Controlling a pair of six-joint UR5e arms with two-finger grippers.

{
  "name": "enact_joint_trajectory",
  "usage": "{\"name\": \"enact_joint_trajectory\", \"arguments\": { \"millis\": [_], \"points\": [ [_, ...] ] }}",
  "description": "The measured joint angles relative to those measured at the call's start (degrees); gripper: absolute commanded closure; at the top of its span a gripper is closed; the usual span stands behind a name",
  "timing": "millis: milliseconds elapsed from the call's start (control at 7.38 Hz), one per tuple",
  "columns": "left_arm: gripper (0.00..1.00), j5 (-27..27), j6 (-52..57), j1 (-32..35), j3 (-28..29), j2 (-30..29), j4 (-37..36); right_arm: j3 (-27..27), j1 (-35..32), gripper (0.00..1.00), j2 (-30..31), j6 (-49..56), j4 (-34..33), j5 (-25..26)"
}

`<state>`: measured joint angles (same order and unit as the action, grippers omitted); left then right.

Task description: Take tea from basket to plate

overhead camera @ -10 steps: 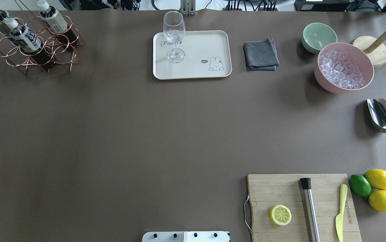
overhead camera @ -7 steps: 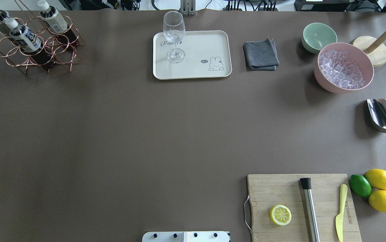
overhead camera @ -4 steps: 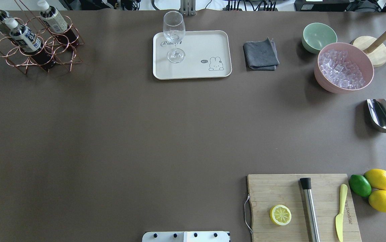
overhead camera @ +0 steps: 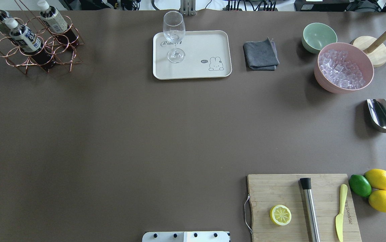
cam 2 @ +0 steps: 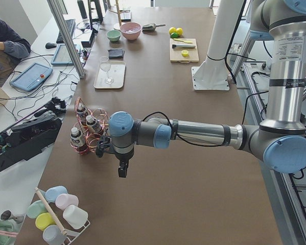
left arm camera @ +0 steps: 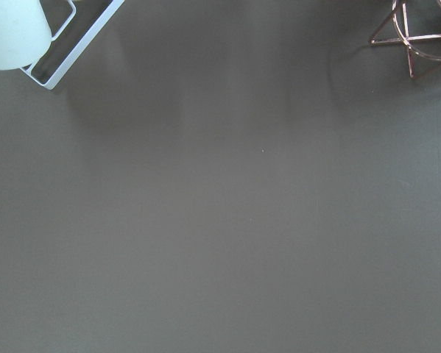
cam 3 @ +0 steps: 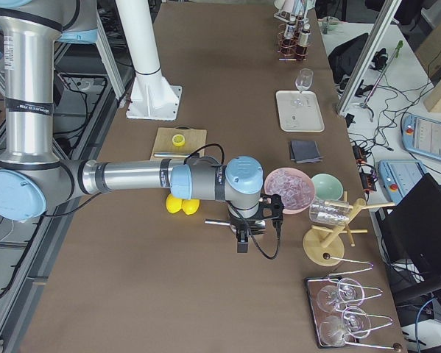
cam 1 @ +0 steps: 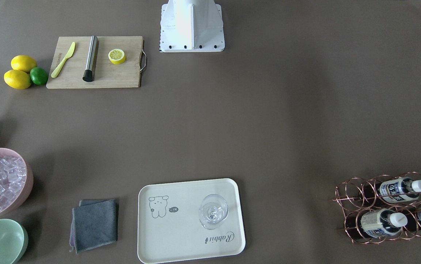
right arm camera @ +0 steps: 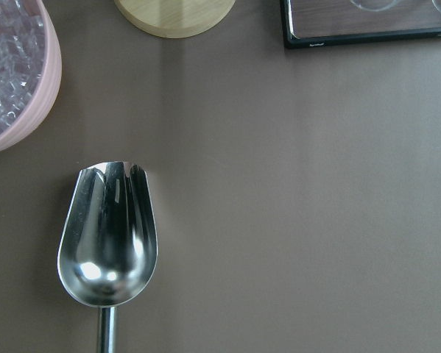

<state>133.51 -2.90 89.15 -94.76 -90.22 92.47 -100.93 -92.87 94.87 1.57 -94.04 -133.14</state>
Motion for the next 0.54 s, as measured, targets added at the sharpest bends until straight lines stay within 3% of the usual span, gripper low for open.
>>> {"name": "enact_joint_trajectory", "arguments": {
  "millis": [542],
  "points": [
    [0.01,0.23,1.79,-0.43,-2.06,-2.4,2.58,0.32,2.58,0.0,-0.26,-0.08,-0.01,0.35]
  ]
}}
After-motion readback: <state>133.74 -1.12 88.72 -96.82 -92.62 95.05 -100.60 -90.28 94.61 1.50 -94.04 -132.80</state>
